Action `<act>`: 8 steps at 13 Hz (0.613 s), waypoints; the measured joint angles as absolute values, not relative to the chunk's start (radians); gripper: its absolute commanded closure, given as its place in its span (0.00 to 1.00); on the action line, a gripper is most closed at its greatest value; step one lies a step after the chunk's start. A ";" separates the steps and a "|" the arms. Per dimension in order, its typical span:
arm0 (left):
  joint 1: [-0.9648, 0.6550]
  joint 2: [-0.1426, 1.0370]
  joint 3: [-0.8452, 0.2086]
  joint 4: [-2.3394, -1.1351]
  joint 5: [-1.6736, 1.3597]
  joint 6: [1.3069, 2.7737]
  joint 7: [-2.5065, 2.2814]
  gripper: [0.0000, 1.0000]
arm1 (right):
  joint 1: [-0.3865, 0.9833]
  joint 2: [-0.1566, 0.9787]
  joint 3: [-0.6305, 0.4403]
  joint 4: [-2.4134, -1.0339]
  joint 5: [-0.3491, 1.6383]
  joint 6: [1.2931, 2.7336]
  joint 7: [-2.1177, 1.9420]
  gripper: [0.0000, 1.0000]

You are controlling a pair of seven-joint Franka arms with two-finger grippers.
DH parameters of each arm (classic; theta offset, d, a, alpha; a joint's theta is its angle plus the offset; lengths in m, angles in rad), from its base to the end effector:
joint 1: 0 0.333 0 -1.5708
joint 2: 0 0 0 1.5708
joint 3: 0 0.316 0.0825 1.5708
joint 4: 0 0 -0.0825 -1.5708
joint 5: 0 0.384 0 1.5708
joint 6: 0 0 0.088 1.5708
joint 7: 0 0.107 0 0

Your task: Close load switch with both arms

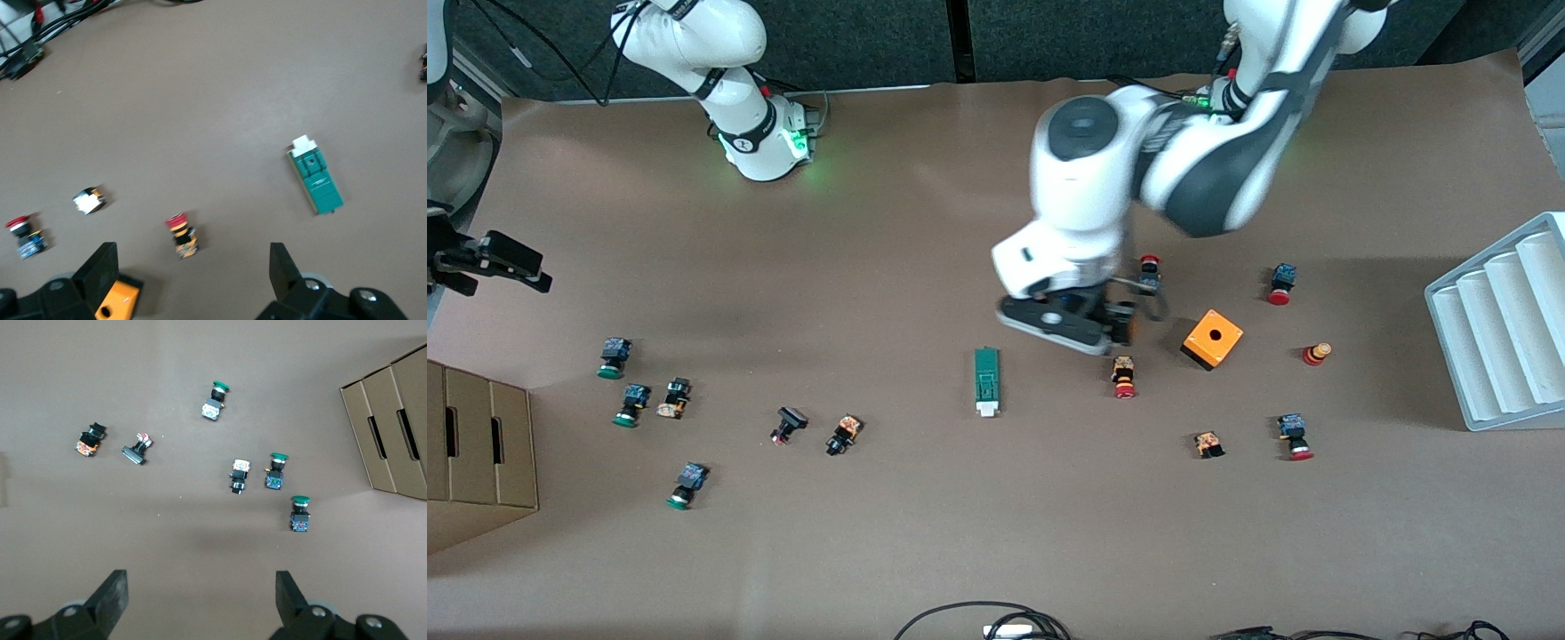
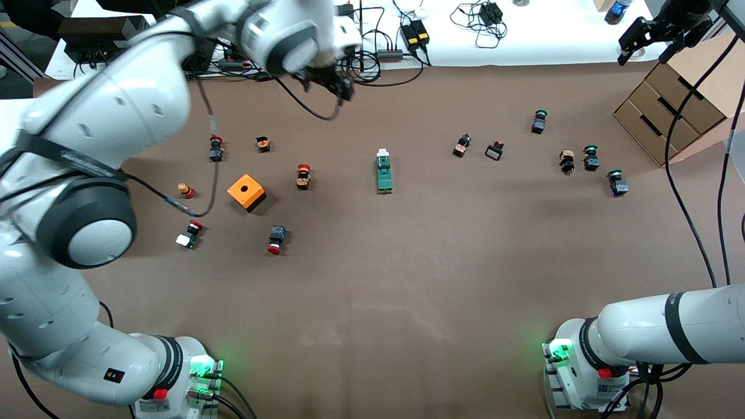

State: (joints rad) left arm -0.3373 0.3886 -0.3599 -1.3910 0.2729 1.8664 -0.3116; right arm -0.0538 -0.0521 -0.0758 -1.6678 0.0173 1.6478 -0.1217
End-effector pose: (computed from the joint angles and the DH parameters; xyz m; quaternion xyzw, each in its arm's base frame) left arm 0.5617 -0.3901 0.5102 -0.9745 0.2070 -0.0806 0.0313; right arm 0.5402 -0.0697 0.6139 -0.9998 0.0045 -0.0172 0.0085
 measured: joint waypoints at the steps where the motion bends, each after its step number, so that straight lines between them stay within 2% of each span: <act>1: -0.304 0.362 -0.360 -1.390 0.251 1.829 -0.287 0.00 | -0.054 -0.045 -0.076 -1.668 0.017 1.648 -0.122 0.00; 8: -0.143 0.279 -0.359 -1.328 0.173 1.585 -0.221 0.00 | -0.053 -0.038 -0.074 -1.667 0.017 1.666 -0.122 0.00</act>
